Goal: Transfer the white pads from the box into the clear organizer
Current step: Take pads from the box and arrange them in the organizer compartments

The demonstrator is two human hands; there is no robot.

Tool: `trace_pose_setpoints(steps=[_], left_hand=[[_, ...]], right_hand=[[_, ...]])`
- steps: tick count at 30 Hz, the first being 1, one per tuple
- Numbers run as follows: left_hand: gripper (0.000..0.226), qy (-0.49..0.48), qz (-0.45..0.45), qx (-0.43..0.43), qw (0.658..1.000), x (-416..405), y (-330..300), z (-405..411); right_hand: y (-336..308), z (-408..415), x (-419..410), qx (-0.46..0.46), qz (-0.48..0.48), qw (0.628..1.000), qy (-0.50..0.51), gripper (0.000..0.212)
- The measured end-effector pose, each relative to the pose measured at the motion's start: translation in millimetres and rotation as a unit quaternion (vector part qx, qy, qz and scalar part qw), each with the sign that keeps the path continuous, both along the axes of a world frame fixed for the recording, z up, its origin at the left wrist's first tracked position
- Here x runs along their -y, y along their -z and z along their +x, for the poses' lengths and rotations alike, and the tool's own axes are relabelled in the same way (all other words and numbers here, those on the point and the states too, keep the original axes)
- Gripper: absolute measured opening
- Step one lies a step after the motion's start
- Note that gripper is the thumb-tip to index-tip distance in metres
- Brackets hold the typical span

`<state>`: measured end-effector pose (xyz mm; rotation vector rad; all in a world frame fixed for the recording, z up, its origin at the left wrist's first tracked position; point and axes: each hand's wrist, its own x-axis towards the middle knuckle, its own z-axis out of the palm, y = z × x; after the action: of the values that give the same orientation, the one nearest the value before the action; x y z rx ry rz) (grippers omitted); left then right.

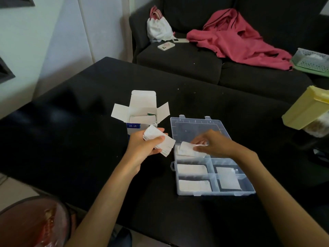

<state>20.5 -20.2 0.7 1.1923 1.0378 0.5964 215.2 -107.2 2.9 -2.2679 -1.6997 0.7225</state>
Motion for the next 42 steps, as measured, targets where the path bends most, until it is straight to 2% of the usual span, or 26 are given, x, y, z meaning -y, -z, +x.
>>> trace_pose_setpoints(steps=[5,10,14,21,30,32,34,37,39,42], left_hand=[[0.025,0.001,-0.005,0.011,1.0,-1.3,1.8,-1.2],[0.022,-0.003,-0.006,0.018,1.0,-3.2,2.8,-0.5],[0.023,0.0,-0.004,0.011,1.0,-3.6,3.5,-0.1],[0.028,0.005,-0.005,0.011,1.0,-4.2,5.9,0.9],[0.021,0.037,-0.013,0.025,0.999,-2.1,7.2,-0.8],[0.021,0.058,-0.013,0.027,0.998,0.3,6.6,-0.6],[0.021,0.086,-0.013,0.025,0.996,3.5,6.8,0.8],[0.02,0.135,-0.013,0.015,0.991,13.2,8.4,5.9],[0.019,0.155,-0.02,0.01,0.988,20.8,10.4,9.9],[0.024,0.175,-0.054,0.015,0.983,25.6,11.7,13.4]], right_hand=[[-14.1,9.5,5.1,-0.029,0.049,0.998,0.036,0.027],[-5.5,5.6,3.1,-0.004,-0.007,1.0,-0.008,0.026],[5.3,-0.6,0.6,0.009,-0.017,1.0,-0.025,0.025],[13.3,-1.9,3.0,0.026,0.067,0.997,0.021,0.011],[25.4,-8.4,11.6,0.115,0.095,0.985,0.082,0.028],[20.2,-11.6,15.0,0.068,0.124,0.983,0.116,0.03],[9.1,-20.8,21.3,-0.061,0.173,0.968,0.171,0.023],[-1.2,-41.0,33.2,-0.249,0.148,0.94,0.183,0.016],[1.9,-50.8,39.8,-0.294,0.133,0.93,0.178,0.02],[6.8,-52.7,46.2,-0.324,0.146,0.908,0.221,0.018]])
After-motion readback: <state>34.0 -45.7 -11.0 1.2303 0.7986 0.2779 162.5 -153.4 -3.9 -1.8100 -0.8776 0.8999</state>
